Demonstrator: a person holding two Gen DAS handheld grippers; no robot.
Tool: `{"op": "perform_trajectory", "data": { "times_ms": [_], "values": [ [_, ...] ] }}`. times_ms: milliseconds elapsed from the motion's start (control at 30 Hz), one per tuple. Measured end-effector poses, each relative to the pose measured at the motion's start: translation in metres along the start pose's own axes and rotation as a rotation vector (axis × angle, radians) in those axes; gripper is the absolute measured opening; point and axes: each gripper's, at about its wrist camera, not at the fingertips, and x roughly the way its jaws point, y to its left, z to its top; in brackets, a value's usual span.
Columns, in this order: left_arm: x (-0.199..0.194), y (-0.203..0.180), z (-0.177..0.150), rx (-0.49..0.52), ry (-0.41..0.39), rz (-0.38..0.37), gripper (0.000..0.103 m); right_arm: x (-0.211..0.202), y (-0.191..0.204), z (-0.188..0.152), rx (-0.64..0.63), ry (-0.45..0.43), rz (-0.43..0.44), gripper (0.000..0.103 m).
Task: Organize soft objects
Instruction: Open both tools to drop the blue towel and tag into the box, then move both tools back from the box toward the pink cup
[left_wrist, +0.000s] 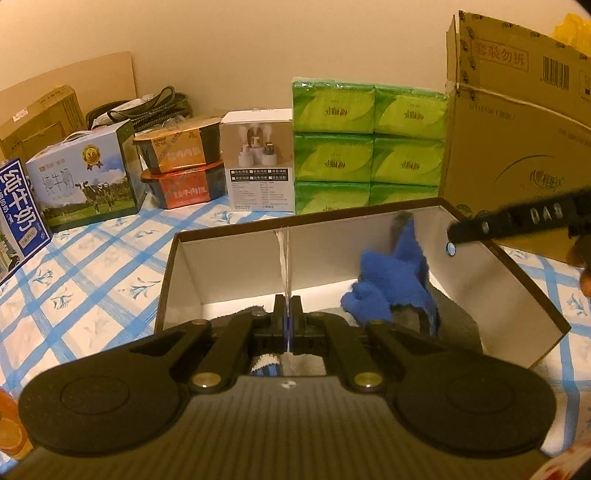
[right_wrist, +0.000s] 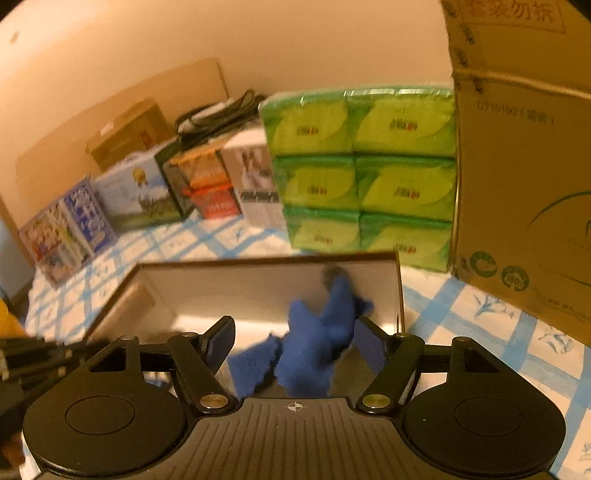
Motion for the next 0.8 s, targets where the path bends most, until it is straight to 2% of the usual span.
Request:
{"op": "perform_trajectory", "data": {
  "times_ms": [167, 233, 300, 333, 600, 800],
  "values": [
    [0.007, -0.001, 0.003, 0.009, -0.006, 0.001, 0.003, 0.003, 0.000, -0.013, -0.036, 0.067, 0.026, 0.071],
    [0.010, -0.001, 0.005, 0.004, -0.011, 0.016, 0.011, 0.002, 0.003, -0.018, -0.057, 0.081, 0.035, 0.071],
    [0.010, 0.000, 0.006, -0.007, -0.013, 0.034, 0.044, 0.000, 0.005, -0.021, -0.078, 0.088, 0.045, 0.071],
    [0.009, 0.001, 0.005, -0.014, -0.015, 0.036, 0.047, -0.003, 0.006, -0.023, -0.087, 0.090, 0.054, 0.071],
    [-0.021, 0.007, -0.003, -0.057, 0.022, 0.023, 0.047, -0.039, 0.017, -0.039, -0.144, 0.070, 0.106, 0.071],
    [-0.071, 0.009, -0.016, -0.111, 0.030, 0.014, 0.047, -0.084, 0.029, -0.052, -0.167, 0.021, 0.125, 0.071]
  ]
}}
